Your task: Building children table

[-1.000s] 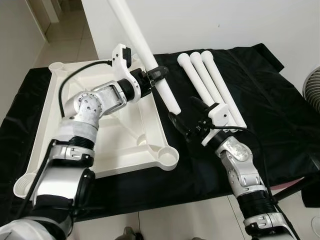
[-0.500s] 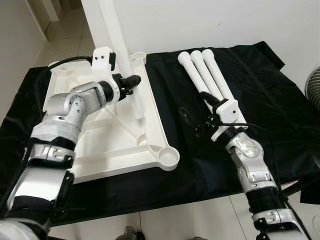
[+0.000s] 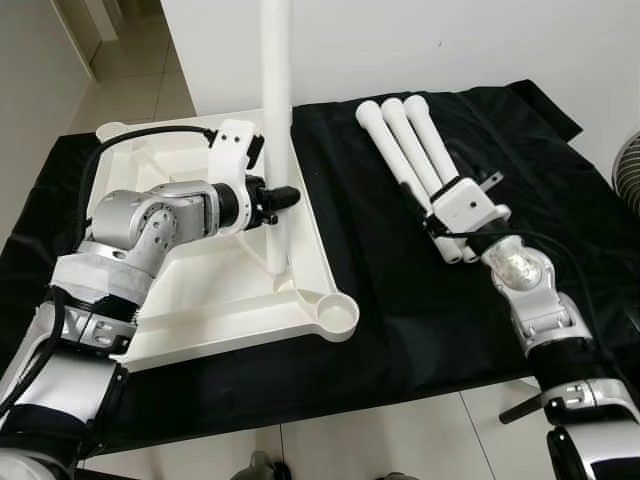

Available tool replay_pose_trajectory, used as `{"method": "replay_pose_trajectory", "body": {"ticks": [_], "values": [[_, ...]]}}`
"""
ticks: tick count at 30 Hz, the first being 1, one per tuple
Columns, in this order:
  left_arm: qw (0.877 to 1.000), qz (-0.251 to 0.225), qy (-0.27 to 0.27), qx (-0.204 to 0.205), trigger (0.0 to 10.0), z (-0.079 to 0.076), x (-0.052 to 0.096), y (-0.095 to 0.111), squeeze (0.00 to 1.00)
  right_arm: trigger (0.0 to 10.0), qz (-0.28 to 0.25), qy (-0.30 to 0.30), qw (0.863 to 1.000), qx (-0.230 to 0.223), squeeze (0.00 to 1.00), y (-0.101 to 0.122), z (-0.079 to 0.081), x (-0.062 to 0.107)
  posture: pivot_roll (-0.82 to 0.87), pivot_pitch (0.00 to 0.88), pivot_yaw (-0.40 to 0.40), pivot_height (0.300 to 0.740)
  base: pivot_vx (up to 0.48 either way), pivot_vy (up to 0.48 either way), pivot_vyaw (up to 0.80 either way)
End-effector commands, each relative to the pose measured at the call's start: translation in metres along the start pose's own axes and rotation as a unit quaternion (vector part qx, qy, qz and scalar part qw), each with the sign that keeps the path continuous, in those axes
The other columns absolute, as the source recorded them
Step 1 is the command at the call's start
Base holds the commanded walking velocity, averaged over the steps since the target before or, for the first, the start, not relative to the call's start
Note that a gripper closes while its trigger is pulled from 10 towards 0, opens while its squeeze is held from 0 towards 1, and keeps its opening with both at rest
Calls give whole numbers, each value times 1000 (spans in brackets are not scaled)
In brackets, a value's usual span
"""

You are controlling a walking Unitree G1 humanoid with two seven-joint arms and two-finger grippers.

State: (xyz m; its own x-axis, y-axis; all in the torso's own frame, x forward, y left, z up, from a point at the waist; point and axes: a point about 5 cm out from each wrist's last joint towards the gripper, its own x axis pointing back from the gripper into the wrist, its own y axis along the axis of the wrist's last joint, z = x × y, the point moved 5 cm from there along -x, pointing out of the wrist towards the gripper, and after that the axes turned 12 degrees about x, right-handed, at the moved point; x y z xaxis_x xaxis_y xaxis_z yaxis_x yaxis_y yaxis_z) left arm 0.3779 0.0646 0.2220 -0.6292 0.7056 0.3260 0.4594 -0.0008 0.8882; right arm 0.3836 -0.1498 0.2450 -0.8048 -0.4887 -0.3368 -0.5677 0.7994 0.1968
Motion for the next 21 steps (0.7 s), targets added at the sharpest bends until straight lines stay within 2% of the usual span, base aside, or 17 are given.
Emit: {"method": "replay_pose_trajectory", "body": {"ticks": [1,2,3,5,7,10,11,12,16,18,19,21], "values": [[971,84,-222,-4,10000,-45,10,-20,0,10000,-15,10,998,53,0,4,8,-2,-93,78,105,740,0,0,0],[971,84,-222,-4,10000,-45,10,-20,0,10000,-15,10,998,53,0,4,8,-2,-93,78,105,740,0,0,0],[970,92,-223,-15,10000,-49,7,-19,0,10000,-20,12,996,86,0,4,8,-4,-85,77,101,740,0,0,0],[970,92,-223,-15,10000,-49,7,-19,0,10000,-20,12,996,86,0,4,8,-4,-85,77,101,740,0,0,0],[969,102,-223,-27,10000,-56,2,-16,0,10000,-24,8,993,118,0,4,8,-7,-80,77,99,740,0,0,0],[967,115,-226,-40,10000,-61,-1,-15,0,10000,-28,4,991,132,0,5,7,-9,-80,77,99,740,0,0,0],[962,138,-227,-70,10000,-65,-4,-19,0,10000,-34,0,989,145,0,7,9,-11,-80,79,100,740,0,0,0],[952,173,-229,-110,10000,-68,-6,-28,0,10000,-47,0,986,157,0,11,13,-12,-79,81,101,740,0,0,0],[948,187,-226,-125,10000,-68,-9,-31,0,10000,-53,-2,986,161,0,13,14,-13,-79,81,101,740,0,0,0],[947,187,-215,-146,10000,-65,-15,-29,0,10000,-61,-8,984,167,0,15,16,-14,-79,81,101,740,0,0,0],[952,182,-192,-154,10000,-61,-24,-23,0,10000,-64,-3,983,171,0,15,21,-14,-80,82,112,740,0,0,0],[950,190,-184,-166,10000,-59,-27,-24,0,10000,-67,1,982,178,0,16,24,-13,-82,84,115,740,0,0,0]]}}
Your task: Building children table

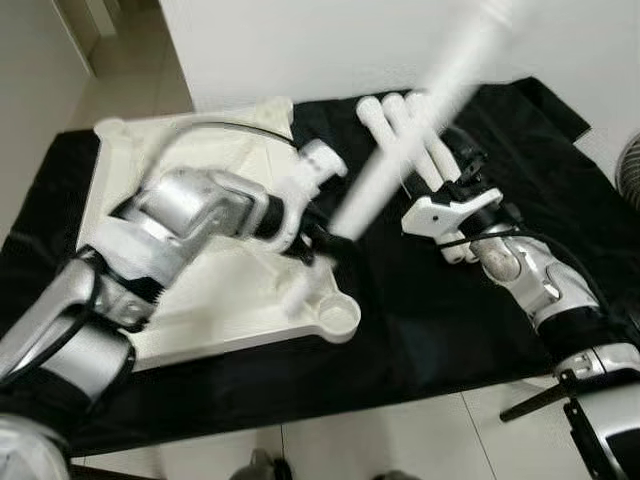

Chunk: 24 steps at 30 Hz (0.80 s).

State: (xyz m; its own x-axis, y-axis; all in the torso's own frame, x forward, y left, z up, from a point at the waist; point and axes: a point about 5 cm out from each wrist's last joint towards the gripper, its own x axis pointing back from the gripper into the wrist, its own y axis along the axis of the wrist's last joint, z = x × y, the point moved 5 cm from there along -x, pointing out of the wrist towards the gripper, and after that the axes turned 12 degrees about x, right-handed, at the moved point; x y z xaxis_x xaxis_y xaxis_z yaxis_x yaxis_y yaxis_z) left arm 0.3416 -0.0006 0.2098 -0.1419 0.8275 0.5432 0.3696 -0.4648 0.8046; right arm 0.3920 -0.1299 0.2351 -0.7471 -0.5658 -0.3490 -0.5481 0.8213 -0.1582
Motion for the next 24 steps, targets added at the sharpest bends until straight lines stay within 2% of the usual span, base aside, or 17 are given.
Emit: {"method": "replay_pose_trajectory", "body": {"ticks": [1,6,8,10,15,16,18,20,22,24], "values": [[1000,8,17,-13,10000,6,4,1,0,10000,-20,3,1000,7,0,8,4,-1,-82,84,115,740,0,0,0],[998,43,4,-53,10000,-2,0,-1,0,10000,-27,-3,999,22,0,9,4,-1,-76,91,119,740,0,0,0],[996,49,13,-68,10000,0,-2,1,0,10000,-27,-2,1000,15,0,8,5,-2,-76,91,119,740,0,0,0],[998,18,37,-57,10000,12,-2,18,0,10000,-27,0,1000,14,0,9,8,-1,-75,93,122,740,0,0,0],[997,6,56,-46,10000,26,2,27,0,10000,-17,-7,1000,-1,0,8,9,2,-75,94,123,740,0,0,0],[997,6,69,-37,10000,35,9,27,0,10000,0,-18,1000,-4,0,4,10,7,-80,97,129,740,0,0,0],[996,0,82,-31,10000,40,14,29,0,10000,11,-23,1000,-3,0,2,12,11,-80,97,129,740,0,0,0],[995,-12,102,-17,10000,50,23,31,0,10000,63,-29,996,-59,0,-9,20,23,-81,101,132,740,0,0,0],[993,-21,111,-10,10000,55,28,33,0,10000,81,-25,994,-75,0,-10,29,32,-81,101,130,740,0,0,0],[993,-24,111,-7,10000,56,30,34,0,10000,89,-33,992,-80,0,-11,30,36,-81,101,130,740,0,0,0]]}}
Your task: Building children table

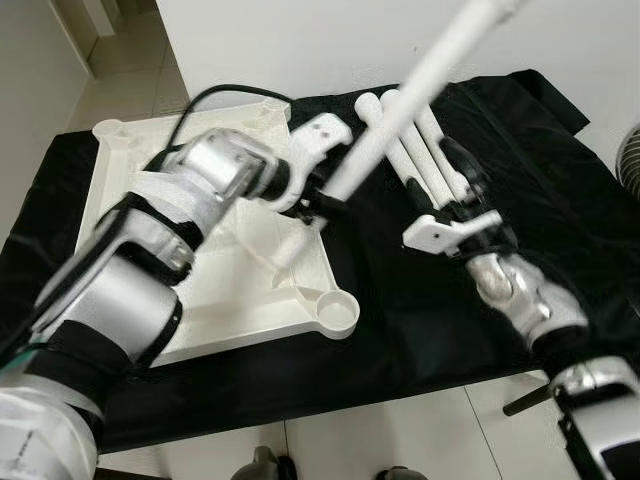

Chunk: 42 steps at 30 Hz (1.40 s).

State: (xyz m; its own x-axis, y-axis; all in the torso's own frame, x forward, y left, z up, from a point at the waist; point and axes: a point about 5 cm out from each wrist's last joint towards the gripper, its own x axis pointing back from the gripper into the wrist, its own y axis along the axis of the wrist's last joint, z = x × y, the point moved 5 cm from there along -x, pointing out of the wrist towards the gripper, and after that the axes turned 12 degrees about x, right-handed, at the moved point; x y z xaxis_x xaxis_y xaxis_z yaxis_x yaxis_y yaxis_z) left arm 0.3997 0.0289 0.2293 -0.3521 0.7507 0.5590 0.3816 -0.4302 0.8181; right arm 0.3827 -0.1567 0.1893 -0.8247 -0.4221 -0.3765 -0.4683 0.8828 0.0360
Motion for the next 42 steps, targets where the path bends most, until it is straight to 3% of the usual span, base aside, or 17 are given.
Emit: {"method": "replay_pose_trajectory", "body": {"ticks": [1,6,8,9,11,14,17,19,28,36,37,38,39,42], "values": [[1000,-11,-1,-16,10000,0,4,11,0,10000,10,-31,999,-11,0,-1,-8,0,-81,104,130,740,0,0,0],[1000,0,1,-20,10000,4,4,7,0,10000,1,-41,999,21,0,0,-12,2,-83,107,134,740,0,0,0],[999,27,-4,-35,10000,4,1,-3,0,10000,-25,-45,995,81,0,3,-21,-2,-84,107,135,740,0,0,0],[999,27,-4,-35,10000,4,1,-3,0,10000,-25,-45,995,81,0,3,-21,-2,-84,107,135,740,0,0,0],[996,60,-11,-60,10000,2,-4,-16,0,10000,-51,-45,990,126,0,6,-31,-10,-84,107,135,740,0,0,0],[994,74,-15,-73,10000,1,-6,-21,0,10000,-57,-47,988,135,0,7,-36,-13,-83,106,135,740,0,0,0],[987,118,-29,-108,10000,-5,-14,-39,0,10000,-87,-52,977,187,0,13,-49,-24,-79,106,136,740,0,0,0],[985,126,-32,-114,10000,-5,-16,-42,0,10000,-90,-54,976,192,0,14,-52,-26,-79,106,136,740,0,0,0],[977,143,-51,-147,10000,-15,-23,-47,0,10000,-100,-29,970,220,0,13,-51,-34,-78,105,141,740,0,0,0],[974,126,-78,-169,10000,-33,-20,-29,0,10000,-98,27,965,242,0,6,-34,-36,-75,103,143,740,0,0,0],[974,121,-82,-175,10000,-36,-18,-25,0,1922,-98,50,966,235,0,5,-28,-35,-72,104,141,740,0,0,0],[974,121,-82,-175,10000,-36,-18,-25,0,1922,-98,50,966,235,0,5,-28,-35,-72,104,141,740,0,0,0],[973,115,-84,-184,10000,-38,-16,-17,0,0,-98,74,967,225,0,4,-20,-32,-72,103,142,740,0,0,0],[972,111,-81,-189,10000,-38,-15,-14,0,0,-97,82,968,218,0,3,-17,-31,-72,102,143,740,0,0,0]]}}
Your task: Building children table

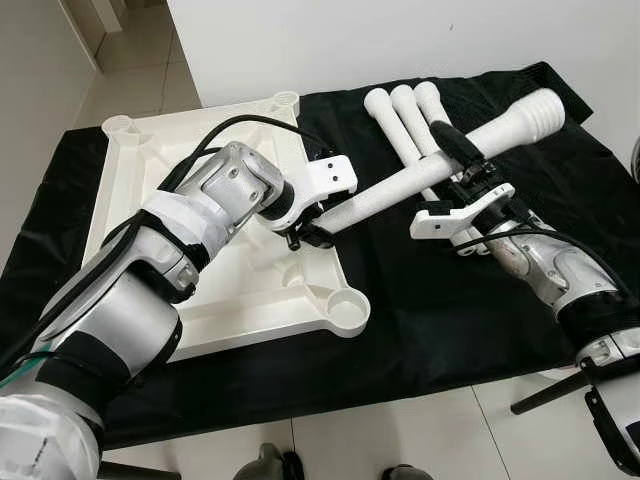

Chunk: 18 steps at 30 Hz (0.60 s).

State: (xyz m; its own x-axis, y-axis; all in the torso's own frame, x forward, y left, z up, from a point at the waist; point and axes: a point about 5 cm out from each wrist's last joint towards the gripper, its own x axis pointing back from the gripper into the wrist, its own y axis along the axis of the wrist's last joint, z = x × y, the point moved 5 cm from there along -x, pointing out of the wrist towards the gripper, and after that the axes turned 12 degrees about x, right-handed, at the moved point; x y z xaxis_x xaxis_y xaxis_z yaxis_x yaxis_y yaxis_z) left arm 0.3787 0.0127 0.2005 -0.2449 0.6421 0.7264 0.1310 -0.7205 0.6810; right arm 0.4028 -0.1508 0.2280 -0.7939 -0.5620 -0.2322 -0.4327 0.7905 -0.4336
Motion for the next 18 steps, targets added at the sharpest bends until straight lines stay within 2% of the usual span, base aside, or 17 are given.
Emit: {"method": "replay_pose_trajectory", "body": {"ticks": [1,6,7,13,16,17,18], "values": [[998,-8,-50,-26,10000,-12,8,14,0,0,-18,19,1000,-10,0,10,8,1,-72,102,143,740,0,0,0],[998,-14,-49,-31,10000,-11,10,17,0,0,-9,24,1000,-13,0,7,11,1,-72,102,143,740,0,0,0],[998,-29,-44,-33,10000,-10,14,23,1000,0,-4,30,999,-20,0,6,13,3,-72,102,143,740,0,0,0],[997,-47,-45,-29,10000,-9,20,32,1000,0,2,32,999,-31,0,6,16,4,-74,101,141,740,0,0,0],[995,-86,-30,-29,10000,-3,36,53,1000,0,24,39,997,-59,0,4,22,6,-76,95,135,740,0,0,0],[995,-86,-30,-29,10000,-3,36,53,1000,0,24,39,997,-59,0,4,22,6,-76,95,135,740,0,0,0],[994,-97,-27,-28,10000,-2,42,59,1000,4275,30,44,996,-69,0,3,25,7,-76,95,135,740,0,0,0]]}}
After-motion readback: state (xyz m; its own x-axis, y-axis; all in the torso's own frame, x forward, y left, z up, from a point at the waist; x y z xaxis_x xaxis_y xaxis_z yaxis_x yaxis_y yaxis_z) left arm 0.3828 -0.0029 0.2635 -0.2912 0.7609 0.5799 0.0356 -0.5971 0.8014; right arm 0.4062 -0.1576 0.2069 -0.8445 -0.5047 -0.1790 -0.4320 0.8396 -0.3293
